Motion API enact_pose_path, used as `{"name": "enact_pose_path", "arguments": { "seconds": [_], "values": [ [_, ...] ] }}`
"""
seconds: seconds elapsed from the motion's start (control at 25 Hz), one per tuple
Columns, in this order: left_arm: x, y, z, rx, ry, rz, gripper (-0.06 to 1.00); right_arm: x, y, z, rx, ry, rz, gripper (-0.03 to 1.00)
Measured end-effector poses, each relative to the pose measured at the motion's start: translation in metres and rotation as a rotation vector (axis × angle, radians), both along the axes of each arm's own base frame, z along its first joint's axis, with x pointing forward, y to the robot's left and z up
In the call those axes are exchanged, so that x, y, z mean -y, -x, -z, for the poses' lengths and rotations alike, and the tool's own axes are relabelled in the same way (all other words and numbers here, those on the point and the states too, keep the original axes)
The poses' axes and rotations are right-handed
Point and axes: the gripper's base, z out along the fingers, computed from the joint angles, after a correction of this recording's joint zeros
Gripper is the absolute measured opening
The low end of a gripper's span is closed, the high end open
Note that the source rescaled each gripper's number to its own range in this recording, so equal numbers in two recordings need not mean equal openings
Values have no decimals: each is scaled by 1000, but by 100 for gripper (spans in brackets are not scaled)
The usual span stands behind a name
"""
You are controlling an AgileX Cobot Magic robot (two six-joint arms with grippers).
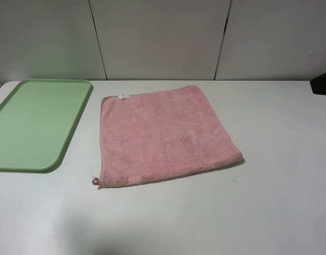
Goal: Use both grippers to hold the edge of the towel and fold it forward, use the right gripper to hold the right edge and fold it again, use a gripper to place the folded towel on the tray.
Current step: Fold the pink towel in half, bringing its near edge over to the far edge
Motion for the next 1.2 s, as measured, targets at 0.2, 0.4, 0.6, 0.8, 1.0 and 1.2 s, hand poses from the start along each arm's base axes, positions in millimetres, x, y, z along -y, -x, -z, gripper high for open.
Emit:
{"name": "enact_pose_path", "arguments": {
  "seconds": [0.2,0.4,0.6,0.8,1.0,1.2],
  "values": [
    [22,-14,15,-102,-70,191,96,-6,-24,12,-80,40,-78,100],
    [41,-22,28,-162,-122,338,96,-37,-32,27,-129,123,-311,100],
    [55,-29,40,-214,-162,434,96,-70,-36,44,-165,209,-536,100],
    [67,-32,49,-241,-205,544,96,-96,-47,68,-196,244,-639,100],
    [74,-38,58,-269,-233,602,96,-106,-53,88,-261,311,-701,100],
    [80,-50,75,-323,-244,607,96,-104,-60,105,-303,428,-788,100]
  ]
}}
